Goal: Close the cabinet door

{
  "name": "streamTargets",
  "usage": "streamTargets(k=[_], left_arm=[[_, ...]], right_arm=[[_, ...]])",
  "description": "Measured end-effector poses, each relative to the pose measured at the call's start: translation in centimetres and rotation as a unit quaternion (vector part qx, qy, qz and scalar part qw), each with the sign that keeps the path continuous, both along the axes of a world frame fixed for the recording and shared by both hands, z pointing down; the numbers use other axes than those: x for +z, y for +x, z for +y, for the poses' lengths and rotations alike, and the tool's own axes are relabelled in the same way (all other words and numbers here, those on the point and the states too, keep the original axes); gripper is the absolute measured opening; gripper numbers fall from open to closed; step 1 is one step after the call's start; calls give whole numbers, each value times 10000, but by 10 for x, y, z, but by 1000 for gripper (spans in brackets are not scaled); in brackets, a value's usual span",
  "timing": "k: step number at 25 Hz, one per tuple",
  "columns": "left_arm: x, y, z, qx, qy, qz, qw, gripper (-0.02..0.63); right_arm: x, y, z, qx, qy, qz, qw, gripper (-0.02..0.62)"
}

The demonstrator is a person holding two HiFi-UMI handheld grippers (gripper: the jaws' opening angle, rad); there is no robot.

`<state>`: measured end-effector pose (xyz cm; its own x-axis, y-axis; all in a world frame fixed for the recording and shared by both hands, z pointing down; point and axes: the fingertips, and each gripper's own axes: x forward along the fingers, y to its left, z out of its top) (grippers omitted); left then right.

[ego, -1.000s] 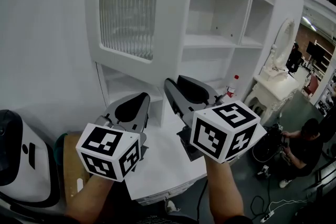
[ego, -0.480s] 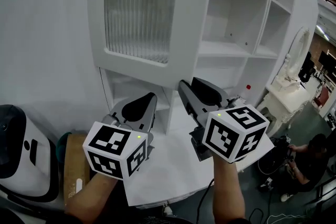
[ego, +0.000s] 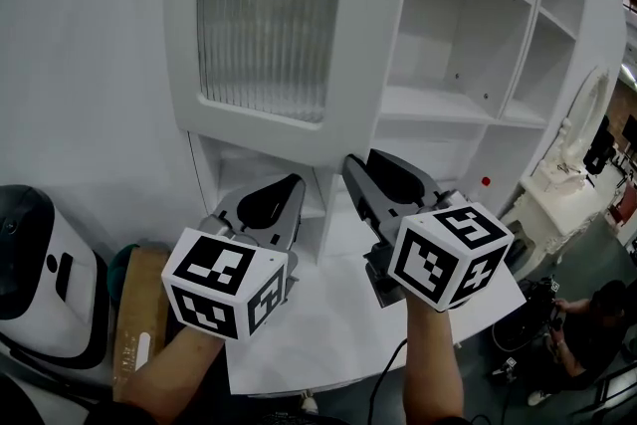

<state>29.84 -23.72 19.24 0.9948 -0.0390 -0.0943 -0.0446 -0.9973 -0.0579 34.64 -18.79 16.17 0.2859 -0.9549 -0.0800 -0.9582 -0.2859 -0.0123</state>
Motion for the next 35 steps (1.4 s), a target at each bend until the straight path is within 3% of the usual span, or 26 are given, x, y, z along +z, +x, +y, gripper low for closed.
streamTargets(k=[35], left_arm=[[-4, 54, -22, -995, 104, 40, 9950, 12]], right_arm=[[0, 72, -31, -473, 107, 149, 9987, 115]])
